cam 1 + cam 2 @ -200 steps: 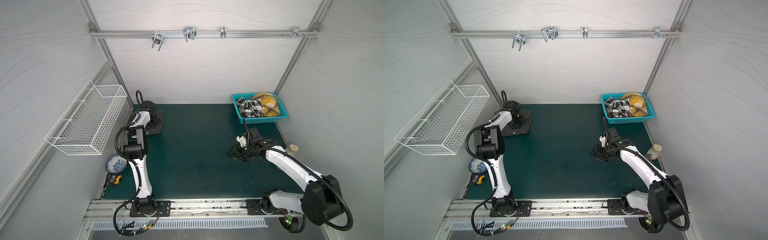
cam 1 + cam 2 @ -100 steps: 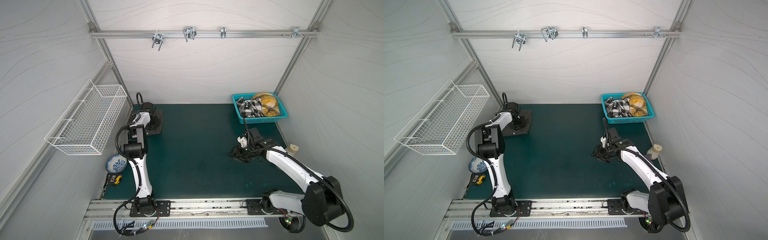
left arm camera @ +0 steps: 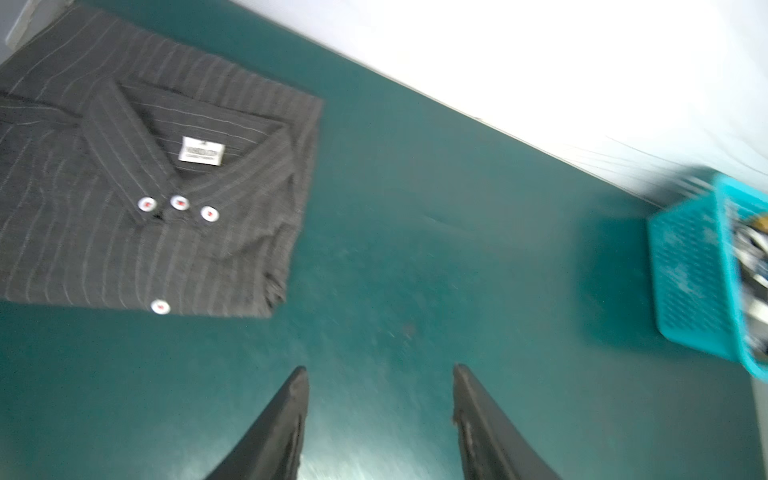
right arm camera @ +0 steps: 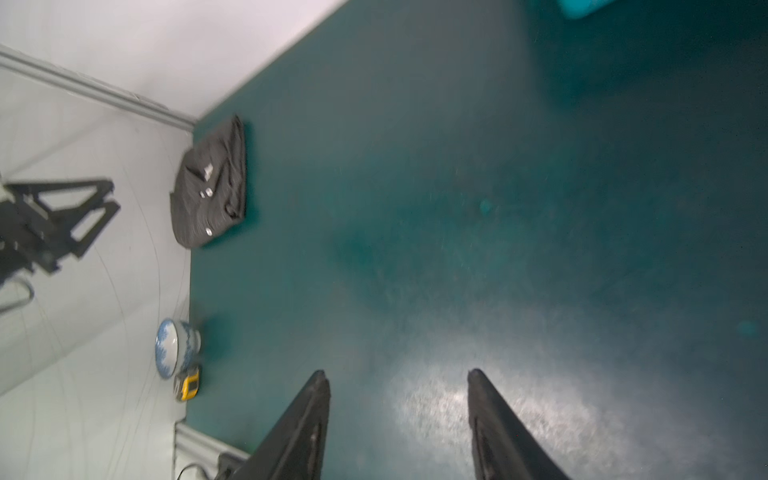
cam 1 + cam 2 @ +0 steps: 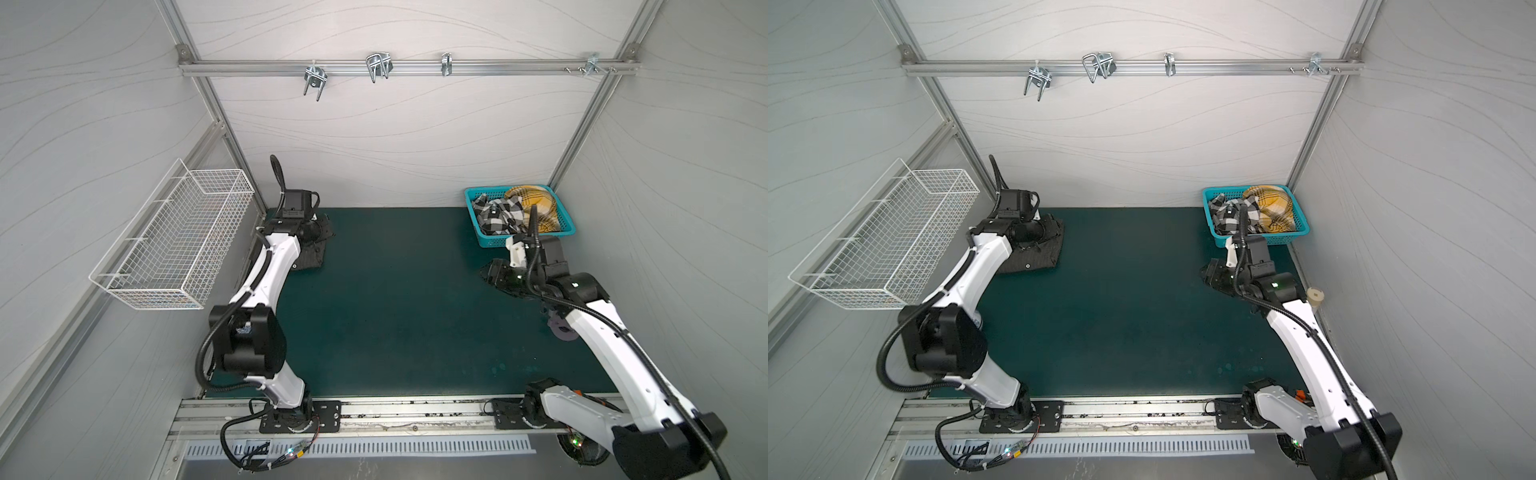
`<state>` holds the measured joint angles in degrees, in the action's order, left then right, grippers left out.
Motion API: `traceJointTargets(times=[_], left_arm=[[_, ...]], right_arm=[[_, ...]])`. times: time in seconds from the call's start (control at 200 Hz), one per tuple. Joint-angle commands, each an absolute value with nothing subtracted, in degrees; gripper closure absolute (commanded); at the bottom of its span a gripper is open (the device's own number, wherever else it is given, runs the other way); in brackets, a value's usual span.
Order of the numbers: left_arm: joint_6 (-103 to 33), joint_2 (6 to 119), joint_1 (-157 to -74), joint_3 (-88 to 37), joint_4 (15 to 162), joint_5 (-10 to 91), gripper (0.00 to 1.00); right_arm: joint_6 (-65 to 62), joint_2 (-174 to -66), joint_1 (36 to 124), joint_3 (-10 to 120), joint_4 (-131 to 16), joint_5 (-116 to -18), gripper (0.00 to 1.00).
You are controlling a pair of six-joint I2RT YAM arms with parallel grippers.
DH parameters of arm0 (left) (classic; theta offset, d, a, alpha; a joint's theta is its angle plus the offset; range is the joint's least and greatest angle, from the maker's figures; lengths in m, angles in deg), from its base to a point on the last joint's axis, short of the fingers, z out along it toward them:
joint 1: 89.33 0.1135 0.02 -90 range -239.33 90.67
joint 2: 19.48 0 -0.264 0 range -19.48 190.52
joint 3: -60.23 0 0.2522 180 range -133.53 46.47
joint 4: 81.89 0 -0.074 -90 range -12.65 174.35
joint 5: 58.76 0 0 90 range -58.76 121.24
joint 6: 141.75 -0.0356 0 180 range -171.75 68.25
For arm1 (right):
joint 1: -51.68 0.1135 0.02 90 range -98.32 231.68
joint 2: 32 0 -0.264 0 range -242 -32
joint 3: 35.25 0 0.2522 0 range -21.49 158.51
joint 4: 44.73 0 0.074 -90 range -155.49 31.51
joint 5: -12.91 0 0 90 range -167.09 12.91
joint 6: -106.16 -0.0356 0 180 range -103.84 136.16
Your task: Fold and stack the long sleeve shirts
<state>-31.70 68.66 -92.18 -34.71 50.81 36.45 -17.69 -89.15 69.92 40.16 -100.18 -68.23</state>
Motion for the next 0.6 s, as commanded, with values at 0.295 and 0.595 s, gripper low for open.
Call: traceJointTargets(times=[0.295, 0.595], left_arm=[[-37.4, 42.2, -94.3, -3.4, 68.5, 21.4, 0.39], [-36.8, 46.1, -93.9, 10.9, 78.9, 10.8, 0.19]], right_arm=[[-12.4, -78.3, 68.2, 24.1, -87.7, -92.2, 0.01], [-8.1, -82.0, 62.8, 16.1, -79.4, -109.9, 0.01]])
